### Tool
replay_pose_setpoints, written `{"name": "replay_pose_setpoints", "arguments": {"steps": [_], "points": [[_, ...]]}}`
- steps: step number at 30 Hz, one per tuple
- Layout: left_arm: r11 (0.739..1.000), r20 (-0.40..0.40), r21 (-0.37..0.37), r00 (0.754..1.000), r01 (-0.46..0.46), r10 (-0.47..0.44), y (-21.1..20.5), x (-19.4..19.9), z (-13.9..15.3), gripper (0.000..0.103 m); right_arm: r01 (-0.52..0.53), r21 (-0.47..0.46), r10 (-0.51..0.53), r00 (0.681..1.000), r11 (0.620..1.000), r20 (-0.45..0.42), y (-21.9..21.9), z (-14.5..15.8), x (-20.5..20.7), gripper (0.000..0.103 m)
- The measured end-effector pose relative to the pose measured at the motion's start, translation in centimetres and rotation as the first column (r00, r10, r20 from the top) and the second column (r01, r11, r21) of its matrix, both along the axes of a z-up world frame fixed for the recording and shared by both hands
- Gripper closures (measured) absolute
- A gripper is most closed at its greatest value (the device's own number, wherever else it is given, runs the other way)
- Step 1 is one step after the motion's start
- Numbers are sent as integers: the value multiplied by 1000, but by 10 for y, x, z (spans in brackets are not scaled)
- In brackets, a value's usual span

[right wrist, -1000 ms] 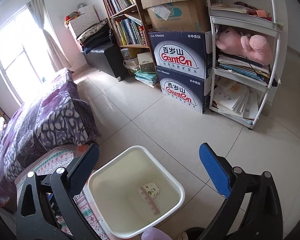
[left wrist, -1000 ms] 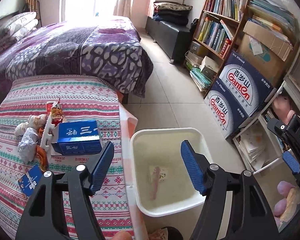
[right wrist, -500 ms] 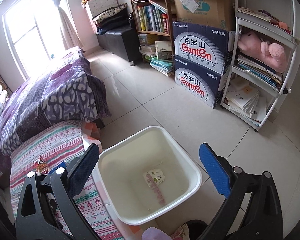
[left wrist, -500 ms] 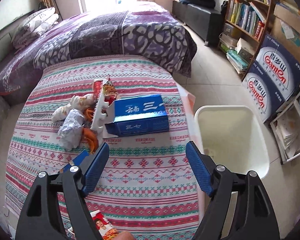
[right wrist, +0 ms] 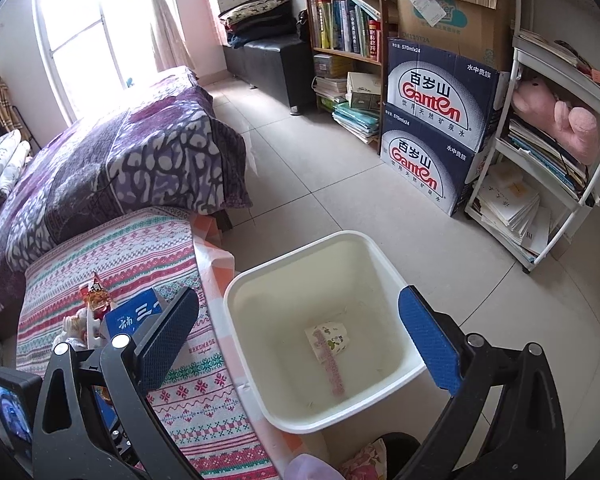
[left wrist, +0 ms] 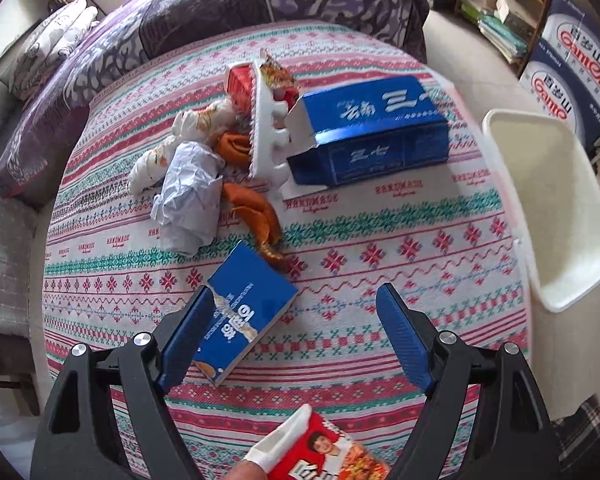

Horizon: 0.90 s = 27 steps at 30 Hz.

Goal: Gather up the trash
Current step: 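Grasp the blue biscuit box with the left tool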

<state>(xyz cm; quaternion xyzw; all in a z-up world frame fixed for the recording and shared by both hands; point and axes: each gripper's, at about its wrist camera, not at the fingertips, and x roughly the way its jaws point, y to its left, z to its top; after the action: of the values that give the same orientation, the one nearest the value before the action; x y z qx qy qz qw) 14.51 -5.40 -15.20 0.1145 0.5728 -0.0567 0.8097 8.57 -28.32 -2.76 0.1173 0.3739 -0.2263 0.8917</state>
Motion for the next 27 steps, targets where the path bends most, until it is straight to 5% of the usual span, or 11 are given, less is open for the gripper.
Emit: {"name": "replay_pose_setpoints", "arguments": {"steps": [6,13,16,23,27], "points": [[998,-92,53,996,21,-16,31,8,-32,22,-50,-31,49,998,998,-28,17,-6,4,7],[999,-125,0,992,35,-35,56,13,-45,22,-144,-44,141,987,989,-77,42,-18,11,7],[998,-124,-22,990,65,-67,59,11,-45,31,-212,-34,207,972,977,-112,56,-25,14,7],[995,-102,4,990,101,-100,67,-8,-37,43,-393,-66,378,911,917,-164,97,-36,13,7],[998,-78,-16,995,64,-65,92,-20,-26,44,-561,25,555,809,827,-197,121,-45,10,7]]}}
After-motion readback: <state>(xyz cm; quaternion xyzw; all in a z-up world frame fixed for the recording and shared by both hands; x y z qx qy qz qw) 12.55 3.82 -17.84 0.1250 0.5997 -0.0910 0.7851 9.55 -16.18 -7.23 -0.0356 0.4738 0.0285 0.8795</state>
